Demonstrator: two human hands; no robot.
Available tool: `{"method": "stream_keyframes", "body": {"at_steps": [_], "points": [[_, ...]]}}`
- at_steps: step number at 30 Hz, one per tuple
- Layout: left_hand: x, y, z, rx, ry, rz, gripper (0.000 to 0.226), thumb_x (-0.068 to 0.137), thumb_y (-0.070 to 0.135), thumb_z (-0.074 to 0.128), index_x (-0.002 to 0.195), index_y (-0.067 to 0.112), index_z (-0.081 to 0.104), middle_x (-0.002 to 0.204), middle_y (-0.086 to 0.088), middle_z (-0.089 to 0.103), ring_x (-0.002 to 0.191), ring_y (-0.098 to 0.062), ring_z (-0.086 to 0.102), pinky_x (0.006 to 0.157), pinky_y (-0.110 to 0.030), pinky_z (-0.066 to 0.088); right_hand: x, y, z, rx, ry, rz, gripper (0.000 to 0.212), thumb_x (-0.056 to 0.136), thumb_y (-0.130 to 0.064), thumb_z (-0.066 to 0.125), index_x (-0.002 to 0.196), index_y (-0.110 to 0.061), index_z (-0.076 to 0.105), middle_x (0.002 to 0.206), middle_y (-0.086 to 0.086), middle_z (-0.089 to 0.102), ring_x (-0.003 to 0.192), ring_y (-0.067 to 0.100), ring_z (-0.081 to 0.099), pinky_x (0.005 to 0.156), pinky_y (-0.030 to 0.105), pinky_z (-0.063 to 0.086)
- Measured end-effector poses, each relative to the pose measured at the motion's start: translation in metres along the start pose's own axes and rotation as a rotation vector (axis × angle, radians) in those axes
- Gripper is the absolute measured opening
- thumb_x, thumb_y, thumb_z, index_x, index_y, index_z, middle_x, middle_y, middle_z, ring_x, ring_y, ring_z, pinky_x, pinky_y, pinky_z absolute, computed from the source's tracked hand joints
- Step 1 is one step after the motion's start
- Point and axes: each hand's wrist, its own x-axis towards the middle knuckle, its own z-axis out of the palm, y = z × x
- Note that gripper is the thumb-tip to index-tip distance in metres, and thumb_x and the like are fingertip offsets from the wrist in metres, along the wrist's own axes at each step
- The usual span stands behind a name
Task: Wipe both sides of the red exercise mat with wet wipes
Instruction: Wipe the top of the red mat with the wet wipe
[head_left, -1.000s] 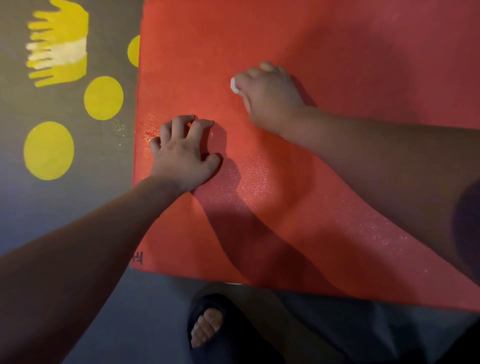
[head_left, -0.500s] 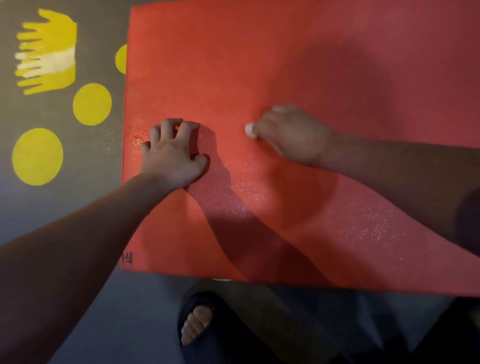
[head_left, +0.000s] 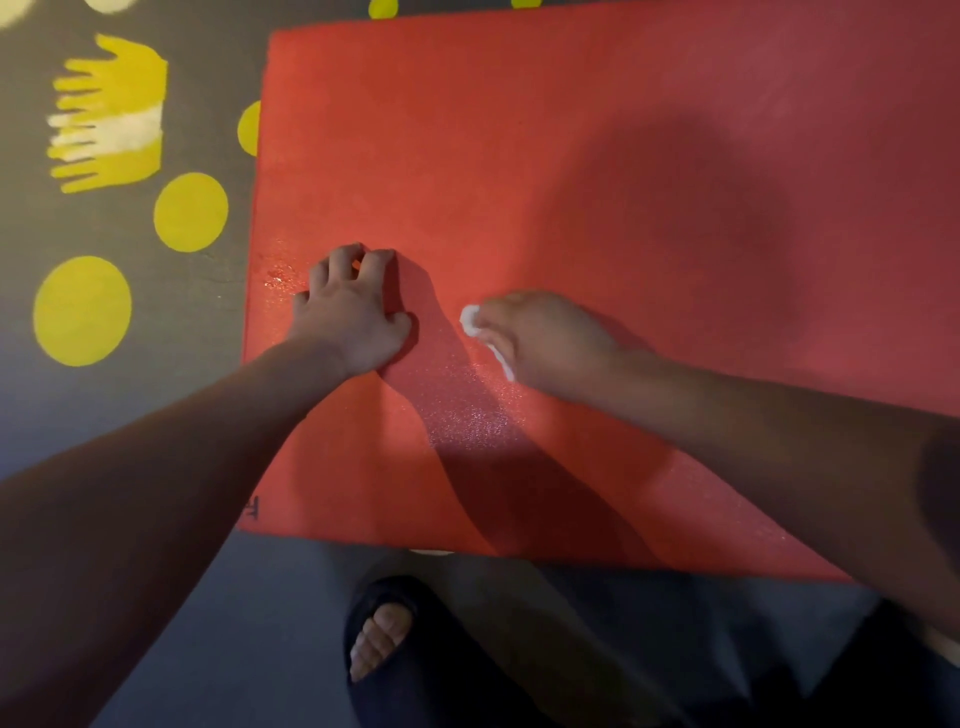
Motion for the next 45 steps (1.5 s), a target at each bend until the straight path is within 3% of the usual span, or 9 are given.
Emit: {"method": "stream_keyframes", "body": {"at_steps": [3, 8, 11, 17, 26, 31, 39, 42, 45], "points": [[0.002, 0.002, -0.001, 0.008, 0.000, -0.007, 0.073, 0.084, 0.043, 0.062, 0.150, 0.030, 0.033, 0.156, -0.006, 0.026, 0.144, -0.035, 0.024, 0.112, -0.057, 0.030, 0.035, 0.017, -0.026, 0.221, 0.098, 0.215, 0.019, 0.099, -0.031, 0.051, 0.093, -0.018, 0.062, 0.079, -0.001, 0.073, 0.073, 0.012, 0.063, 0.072, 0.031, 0.051], [0.007, 0.006, -0.001, -0.038, 0.037, -0.025, 0.061, 0.085, 0.043, 0.061, 0.141, 0.029, 0.041, 0.144, -0.008, 0.034, 0.137, -0.036, 0.030, 0.109, -0.055, 0.033, 0.050, 0.063, -0.048, -0.117, 0.370, 0.498, 0.020, 0.095, -0.026, 0.052, 0.106, -0.013, 0.062, 0.112, 0.016, 0.058, 0.101, 0.037, 0.057, 0.083, 0.040, 0.046], [0.012, 0.008, 0.001, -0.102, 0.119, -0.051, 0.051, 0.085, 0.038, 0.060, 0.134, 0.026, 0.048, 0.137, -0.010, 0.039, 0.133, -0.036, 0.033, 0.108, -0.053, 0.033, 0.046, 0.061, -0.043, -0.021, 0.417, 0.312, 0.018, 0.094, -0.017, 0.049, 0.104, -0.008, 0.061, 0.105, 0.016, 0.057, 0.089, 0.035, 0.058, 0.075, 0.040, 0.043], [0.036, 0.011, 0.001, -0.153, 0.240, 0.031, 0.040, 0.084, 0.032, 0.060, 0.122, 0.018, 0.058, 0.131, -0.011, 0.047, 0.126, -0.036, 0.040, 0.104, -0.049, 0.037, 0.046, 0.059, -0.025, -0.101, 0.213, 0.004, 0.021, 0.096, -0.021, 0.052, 0.114, -0.013, 0.057, 0.102, 0.013, 0.057, 0.092, 0.037, 0.059, 0.075, 0.044, 0.052], [0.084, 0.016, -0.004, -0.227, 0.351, 0.091, 0.044, 0.083, 0.028, 0.058, 0.125, 0.016, 0.055, 0.136, -0.009, 0.047, 0.123, -0.035, 0.042, 0.105, -0.046, 0.036, 0.123, 0.109, -0.071, -0.267, 0.453, 0.319, 0.023, 0.094, -0.022, 0.047, 0.111, -0.011, 0.059, 0.113, 0.016, 0.056, 0.103, 0.039, 0.054, 0.082, 0.047, 0.047], [0.107, 0.015, -0.006, -0.236, 0.379, 0.057, 0.053, 0.083, 0.034, 0.046, 0.133, 0.017, 0.052, 0.143, -0.007, 0.045, 0.129, -0.035, 0.040, 0.108, -0.049, 0.034, 0.137, 0.100, -0.062, -0.200, 0.538, 0.312, 0.020, 0.091, -0.015, 0.050, 0.103, -0.006, 0.063, 0.103, 0.019, 0.063, 0.095, 0.040, 0.058, 0.076, 0.044, 0.042], [0.132, 0.004, 0.003, -0.146, 0.530, -0.018, 0.055, 0.090, 0.036, 0.043, 0.142, 0.020, 0.048, 0.153, -0.004, 0.042, 0.144, -0.030, 0.034, 0.120, -0.052, 0.022, 0.098, 0.053, -0.026, -0.173, 0.107, -0.242, 0.014, 0.091, -0.015, 0.057, 0.103, -0.009, 0.061, 0.088, 0.012, 0.058, 0.082, 0.035, 0.058, 0.063, 0.042, 0.052], [0.131, 0.006, 0.012, -0.101, 0.596, -0.028, 0.054, 0.092, 0.037, 0.043, 0.143, 0.020, 0.048, 0.155, -0.004, 0.044, 0.147, -0.028, 0.033, 0.121, -0.052, 0.021, 0.129, 0.081, -0.049, -0.216, 0.201, -0.143, 0.022, 0.093, -0.022, 0.042, 0.103, -0.010, 0.057, 0.096, 0.015, 0.061, 0.090, 0.037, 0.059, 0.073, 0.046, 0.051], [0.132, 0.004, 0.014, -0.087, 0.623, -0.037, 0.053, 0.092, 0.038, 0.043, 0.143, 0.022, 0.050, 0.154, -0.003, 0.045, 0.146, -0.027, 0.034, 0.121, -0.051, 0.022, 0.166, 0.109, -0.075, -0.266, 0.400, 0.159, 0.025, 0.093, -0.021, 0.044, 0.108, -0.008, 0.058, 0.100, 0.020, 0.064, 0.092, 0.041, 0.060, 0.073, 0.047, 0.049]]}}
